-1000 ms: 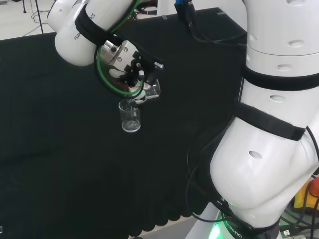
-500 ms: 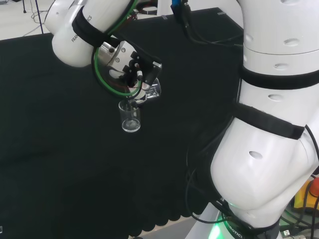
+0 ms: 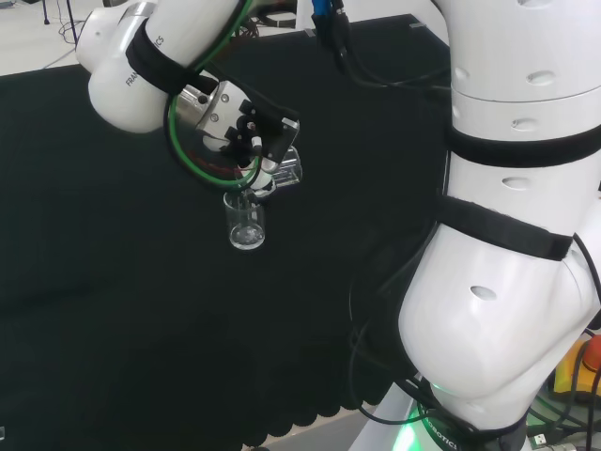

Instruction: Pour the water from the handheld beaker into the one on the table.

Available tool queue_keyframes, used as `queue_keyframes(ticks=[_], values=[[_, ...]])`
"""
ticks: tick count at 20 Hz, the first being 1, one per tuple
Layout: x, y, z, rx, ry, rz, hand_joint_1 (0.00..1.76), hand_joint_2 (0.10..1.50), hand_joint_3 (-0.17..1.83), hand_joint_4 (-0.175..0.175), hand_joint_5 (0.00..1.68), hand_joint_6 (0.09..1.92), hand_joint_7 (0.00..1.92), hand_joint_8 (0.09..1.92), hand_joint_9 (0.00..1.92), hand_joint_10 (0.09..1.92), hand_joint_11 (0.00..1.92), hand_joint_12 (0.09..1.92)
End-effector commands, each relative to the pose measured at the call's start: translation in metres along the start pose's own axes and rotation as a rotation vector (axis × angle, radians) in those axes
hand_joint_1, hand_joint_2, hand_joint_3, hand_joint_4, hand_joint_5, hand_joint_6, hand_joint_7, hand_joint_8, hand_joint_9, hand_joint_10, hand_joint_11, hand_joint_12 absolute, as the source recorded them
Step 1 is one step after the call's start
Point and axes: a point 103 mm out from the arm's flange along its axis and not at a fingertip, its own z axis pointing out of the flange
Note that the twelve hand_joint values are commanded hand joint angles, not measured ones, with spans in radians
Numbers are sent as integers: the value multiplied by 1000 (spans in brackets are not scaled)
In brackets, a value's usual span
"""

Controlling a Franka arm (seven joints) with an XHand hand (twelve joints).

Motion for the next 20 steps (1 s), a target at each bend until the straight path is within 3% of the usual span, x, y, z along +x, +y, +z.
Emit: queue_keyframes(ticks=[1,14,16,20], values=[[7,-3,-9,7,-17,7,1300,594,877,-175,1130,995,1191,972,1501,796,1248,928],[-1,-1,3,28,-53,13,1299,594,878,-175,1129,997,1190,974,1498,799,1246,927],[10,-6,-11,33,-62,19,1299,594,878,-175,1129,997,1190,974,1497,799,1245,927],[11,-7,-14,34,-64,20,1299,594,878,-175,1129,998,1189,975,1496,800,1245,927]])
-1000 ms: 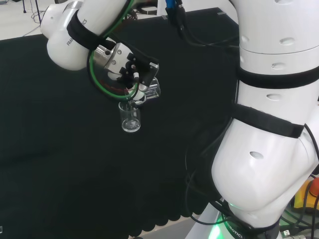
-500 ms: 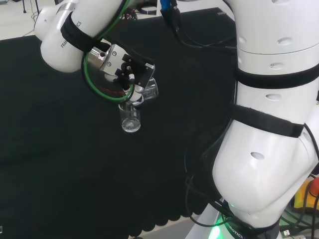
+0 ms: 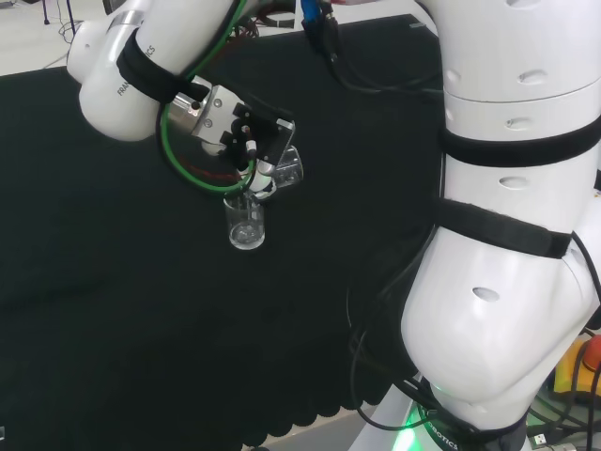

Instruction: Pour the water from the handheld beaker into the one on the table.

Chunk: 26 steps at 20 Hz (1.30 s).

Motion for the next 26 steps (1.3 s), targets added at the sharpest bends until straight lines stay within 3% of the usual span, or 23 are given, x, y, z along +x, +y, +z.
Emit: queue_keyframes(ticks=[1,10,26], values=[[6,-4,-10,4,-5,5,1299,594,878,-175,1128,998,1189,975,1496,800,1245,927],[3,-7,-13,15,-26,13,1299,594,878,-175,1128,999,1189,975,1495,801,1242,926],[-2,-9,-11,-2,31,0,1299,597,875,-175,1127,1000,1187,977,1492,803,1239,926]])
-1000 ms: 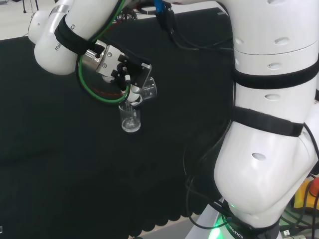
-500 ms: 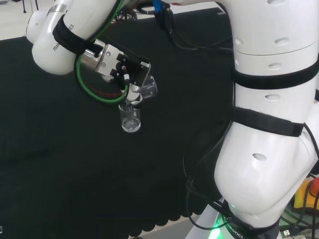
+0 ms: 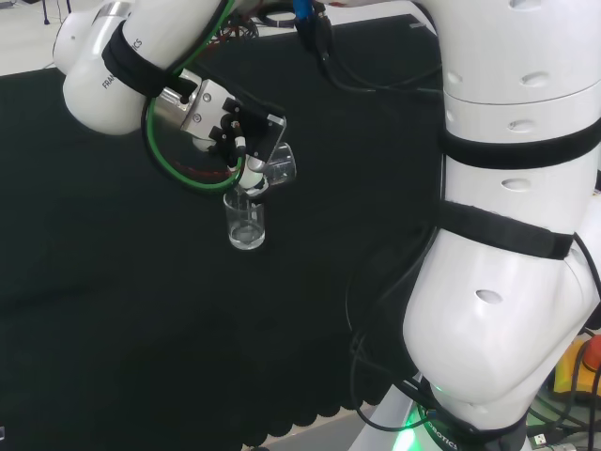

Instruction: Pour the water from the handheld beaker into the one on the table.

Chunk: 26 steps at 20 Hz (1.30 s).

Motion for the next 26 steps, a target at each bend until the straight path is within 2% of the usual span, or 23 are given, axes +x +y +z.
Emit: queue_keyframes(ticks=[1,12,15,21,24,26], values=[[-3,-1,3,-9,32,-7,1299,597,875,-175,1126,1000,1187,977,1492,803,1239,926],[-25,1,25,-92,200,-38,1298,600,871,-175,1123,1003,1184,980,1490,801,1246,924],[-33,1,31,-120,304,-51,1298,601,870,-175,1123,1003,1183,980,1490,800,1246,922],[-48,4,39,-172,425,-72,1297,603,867,-175,1122,1003,1182,980,1490,798,1247,918],[-55,8,45,-189,509,-84,1297,604,866,-175,1122,1002,1182,980,1489,797,1247,916],[-59,9,49,-225,549,-96,1297,605,864,-175,1121,1003,1181,980,1487,795,1245,914]])
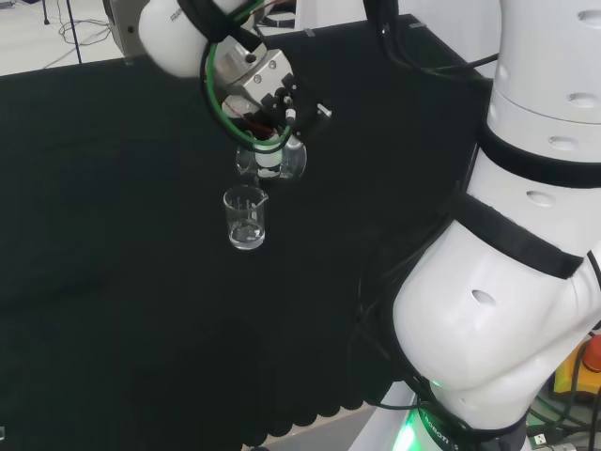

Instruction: Pour the water from the handheld beaker into the one on the table.

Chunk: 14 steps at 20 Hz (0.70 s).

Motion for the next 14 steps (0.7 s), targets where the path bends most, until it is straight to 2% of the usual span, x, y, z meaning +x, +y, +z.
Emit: queue_keyframes(ticks=[1,5,14], values=[[-24,1,8,-84,161,-20,1297,606,863,-175,1121,1003,1181,980,1485,793,1244,913],[-33,5,9,-156,243,-48,1296,615,850,-175,1115,1006,1175,984,1481,788,1245,902],[-49,21,8,-234,369,-105,1295,623,839,-175,1110,1009,1169,986,1472,779,1235,890]])
